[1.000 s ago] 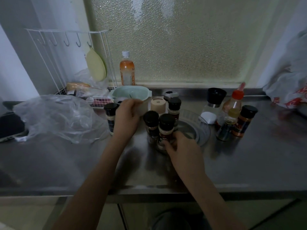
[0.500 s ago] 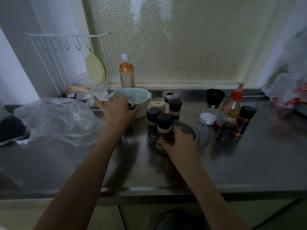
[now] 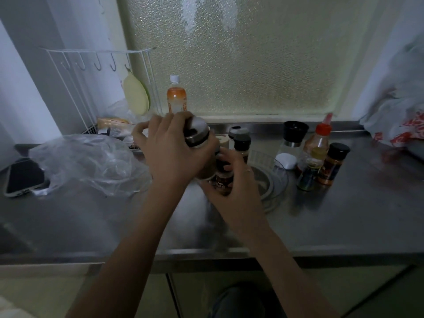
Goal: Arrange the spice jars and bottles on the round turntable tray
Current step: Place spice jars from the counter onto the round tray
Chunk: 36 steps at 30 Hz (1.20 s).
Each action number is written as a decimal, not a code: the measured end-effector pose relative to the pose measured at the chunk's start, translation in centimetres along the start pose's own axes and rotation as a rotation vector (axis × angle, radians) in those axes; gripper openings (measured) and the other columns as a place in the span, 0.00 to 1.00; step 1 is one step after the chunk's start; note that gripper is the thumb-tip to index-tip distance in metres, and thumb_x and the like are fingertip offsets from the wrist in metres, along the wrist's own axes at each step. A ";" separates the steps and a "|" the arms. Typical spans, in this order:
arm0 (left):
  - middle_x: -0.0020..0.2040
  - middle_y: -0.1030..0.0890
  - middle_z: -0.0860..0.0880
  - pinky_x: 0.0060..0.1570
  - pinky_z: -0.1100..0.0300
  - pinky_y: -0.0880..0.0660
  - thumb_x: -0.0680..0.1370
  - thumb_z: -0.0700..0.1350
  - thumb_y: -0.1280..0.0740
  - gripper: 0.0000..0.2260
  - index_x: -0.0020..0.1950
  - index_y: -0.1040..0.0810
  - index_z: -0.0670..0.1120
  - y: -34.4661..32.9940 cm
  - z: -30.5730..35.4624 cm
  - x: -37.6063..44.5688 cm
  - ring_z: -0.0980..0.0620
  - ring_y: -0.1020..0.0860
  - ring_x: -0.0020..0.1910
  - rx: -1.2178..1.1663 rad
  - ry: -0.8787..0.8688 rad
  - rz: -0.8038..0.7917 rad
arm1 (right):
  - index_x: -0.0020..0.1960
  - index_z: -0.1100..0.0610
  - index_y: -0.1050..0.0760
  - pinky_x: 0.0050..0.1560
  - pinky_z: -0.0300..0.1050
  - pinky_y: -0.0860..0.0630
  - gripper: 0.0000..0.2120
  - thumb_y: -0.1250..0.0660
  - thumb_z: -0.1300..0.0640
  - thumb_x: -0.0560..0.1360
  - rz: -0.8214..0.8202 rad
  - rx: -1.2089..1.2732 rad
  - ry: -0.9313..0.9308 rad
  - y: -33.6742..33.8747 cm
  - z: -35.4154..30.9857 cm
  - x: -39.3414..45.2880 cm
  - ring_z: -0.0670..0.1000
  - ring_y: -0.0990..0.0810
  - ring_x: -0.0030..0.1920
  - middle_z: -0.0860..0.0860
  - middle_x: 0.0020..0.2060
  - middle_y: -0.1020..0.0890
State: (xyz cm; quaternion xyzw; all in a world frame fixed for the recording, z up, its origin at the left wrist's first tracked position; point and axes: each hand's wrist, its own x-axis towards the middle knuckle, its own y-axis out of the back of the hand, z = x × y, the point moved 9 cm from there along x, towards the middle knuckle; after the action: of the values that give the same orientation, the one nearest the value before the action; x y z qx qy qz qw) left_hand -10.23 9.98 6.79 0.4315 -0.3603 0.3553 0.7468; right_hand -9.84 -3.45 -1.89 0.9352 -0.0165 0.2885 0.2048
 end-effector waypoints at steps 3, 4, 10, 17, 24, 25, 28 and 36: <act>0.41 0.18 0.50 0.55 0.44 0.35 0.66 0.59 0.36 0.18 0.46 0.20 0.47 0.1 2.6 -1.4 0.46 0.24 0.45 -0.095 -0.071 -0.071 | 0.63 0.50 0.33 0.58 0.51 0.25 0.26 0.27 0.50 0.69 0.019 -0.008 -0.019 0.0 -0.1 0.2 0.51 0.24 0.57 0.49 0.56 0.22; 0.40 0.18 0.50 0.54 0.44 0.34 0.66 0.59 0.36 0.18 0.46 0.20 0.47 -0.1 3.5 -1.8 0.46 0.23 0.44 -0.124 -0.101 -0.093 | 0.60 0.50 0.32 0.56 0.54 0.24 0.24 0.27 0.51 0.67 0.042 -0.005 -0.026 0.4 0.0 0.2 0.53 0.23 0.56 0.49 0.54 0.21; 0.50 0.20 0.48 0.54 0.49 0.35 0.74 0.59 0.43 0.22 0.60 0.25 0.47 -0.2 2.1 -2.8 0.47 0.25 0.52 -0.266 -0.080 -0.047 | 0.51 0.51 0.27 0.52 0.49 0.25 0.22 0.27 0.41 0.63 0.295 -0.132 -0.049 5.3 1.5 -0.6 0.52 0.24 0.51 0.48 0.48 0.22; 0.63 0.30 0.32 0.64 0.44 0.38 0.72 0.43 0.32 0.26 0.68 0.34 0.35 -2.9 -8.4 -5.0 0.33 0.33 0.63 0.055 0.285 -0.059 | 0.52 0.55 0.28 0.48 0.46 0.25 0.22 0.23 0.49 0.64 0.236 -0.142 -0.248 7.3 7.8 0.9 0.53 0.21 0.51 0.53 0.49 0.20; 0.64 0.32 0.33 0.62 0.46 0.34 0.74 0.43 0.30 0.30 0.70 0.39 0.37 -6.8 -11.8 -6.9 0.34 0.33 0.63 -0.158 0.421 -0.206 | 0.57 0.55 0.31 0.50 0.42 0.28 0.29 0.24 0.45 0.63 0.140 -0.279 -0.238 4.6 8.9 0.7 0.54 0.22 0.55 0.53 0.55 0.19; 0.64 0.33 0.33 0.62 0.47 0.35 0.74 0.43 0.29 0.30 0.70 0.39 0.37 -7.2 -12.1 -7.1 0.34 0.33 0.63 -0.156 0.426 -0.220 | 0.58 0.55 0.31 0.52 0.46 0.25 0.29 0.24 0.44 0.64 0.131 -0.291 -0.248 4.4 9.0 0.5 0.54 0.22 0.55 0.53 0.55 0.19; 0.63 0.34 0.36 0.59 0.53 0.35 0.74 0.42 0.29 0.28 0.69 0.37 0.42 -7.9 -12.9 -7.5 0.36 0.31 0.61 -0.166 0.446 -0.251 | 0.60 0.56 0.32 0.55 0.53 0.24 0.31 0.26 0.44 0.65 0.087 -0.317 -0.271 3.8 9.2 0.4 0.56 0.22 0.57 0.54 0.56 0.19; 0.60 0.31 0.34 0.54 0.48 0.31 0.72 0.44 0.28 0.24 0.61 0.33 0.37 -9.5 -14.4 -6.9 0.35 0.29 0.56 -0.107 0.476 -0.310 | 0.66 0.53 0.37 0.52 0.44 0.27 0.27 0.32 0.45 0.72 -0.089 -0.241 -0.258 2.4 8.5 -0.1 0.53 0.22 0.57 0.51 0.59 0.21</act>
State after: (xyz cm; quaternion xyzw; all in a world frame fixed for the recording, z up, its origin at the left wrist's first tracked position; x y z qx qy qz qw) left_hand -2.25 17.85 -8.08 0.3460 -0.1228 0.3086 0.8775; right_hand -5.79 -8.94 -7.43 0.9329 -0.0355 0.1529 0.3242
